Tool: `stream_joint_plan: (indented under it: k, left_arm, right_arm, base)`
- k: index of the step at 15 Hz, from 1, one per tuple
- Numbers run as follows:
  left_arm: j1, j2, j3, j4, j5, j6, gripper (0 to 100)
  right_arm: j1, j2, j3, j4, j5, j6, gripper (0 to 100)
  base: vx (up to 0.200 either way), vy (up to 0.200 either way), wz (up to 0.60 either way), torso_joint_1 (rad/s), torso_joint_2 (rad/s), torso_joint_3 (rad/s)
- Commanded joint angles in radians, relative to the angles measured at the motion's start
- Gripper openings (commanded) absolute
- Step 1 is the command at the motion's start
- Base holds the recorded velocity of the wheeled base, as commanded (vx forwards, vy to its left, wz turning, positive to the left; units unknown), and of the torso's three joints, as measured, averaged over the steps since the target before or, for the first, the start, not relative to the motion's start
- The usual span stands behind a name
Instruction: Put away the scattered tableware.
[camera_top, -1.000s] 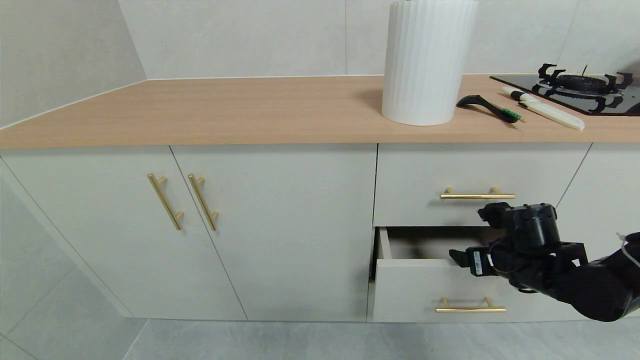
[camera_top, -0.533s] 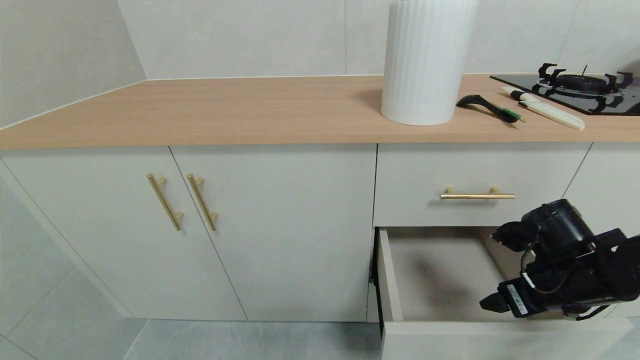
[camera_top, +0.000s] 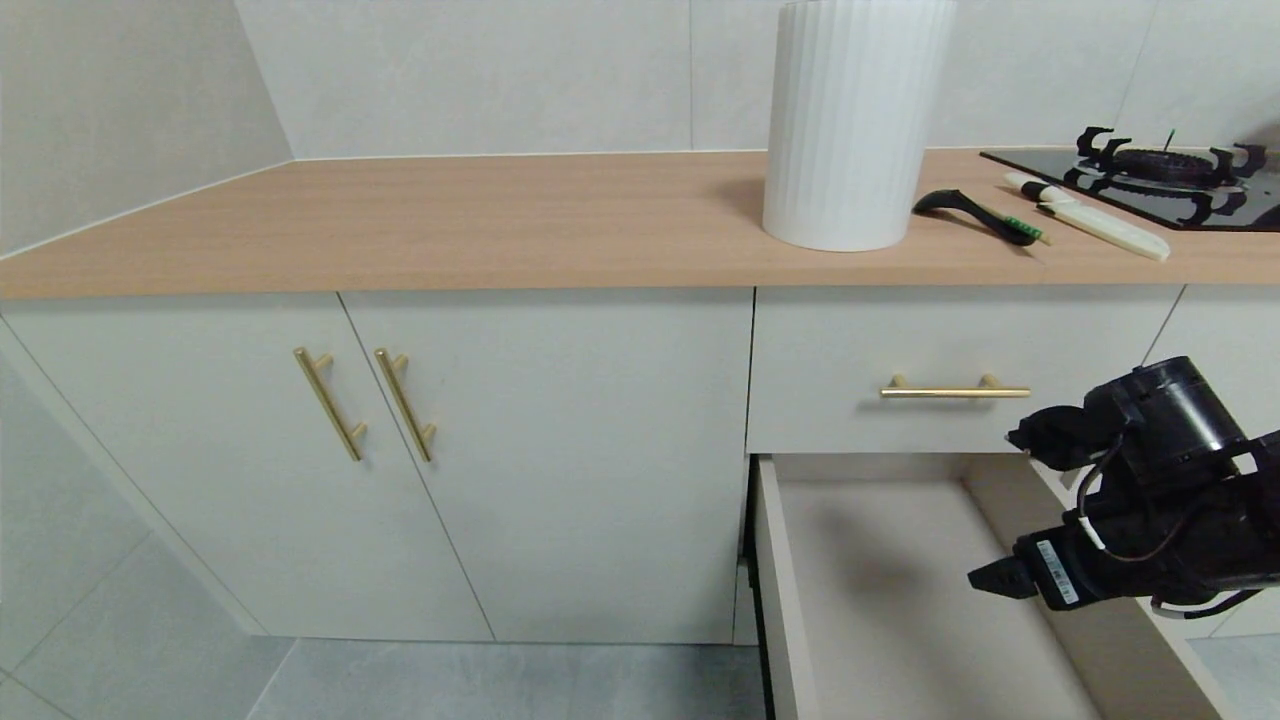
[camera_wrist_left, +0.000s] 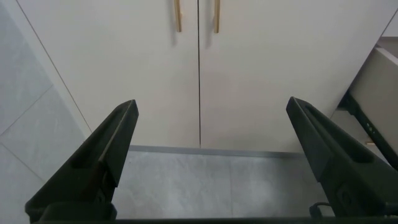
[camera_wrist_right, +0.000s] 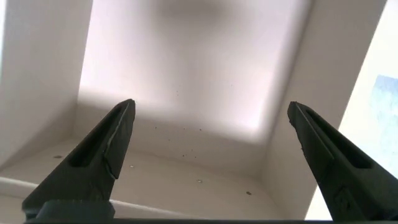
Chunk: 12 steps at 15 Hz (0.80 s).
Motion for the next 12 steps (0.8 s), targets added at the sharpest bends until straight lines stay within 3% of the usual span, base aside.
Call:
stream_joint_plan:
  k: [1,6,12]
  left_arm:
    - [0.001,0.000,0.000,0.000,0.001,0.000,100]
    - [0.001,0.000,0.000,0.000,-0.001,0.000,100]
    - [-0.001,0.000,0.000,0.000,0.001,0.000,100]
  right_arm:
    - [0.020,0.054,0.008,0.030,0.000,-0.002,100]
    - [0.112,0.166,0.005,0.254,-0.005,-0.053,100]
    - [0.139,0.175,0.002,0.335,-0.008,-0.068,100]
  base:
    - [0.000,0.000,0.00,0.000,0.00,0.000]
    - [0.000,0.000,0.00,0.000,0.00,0.000]
    - [0.000,0.000,0.00,0.000,0.00,0.000]
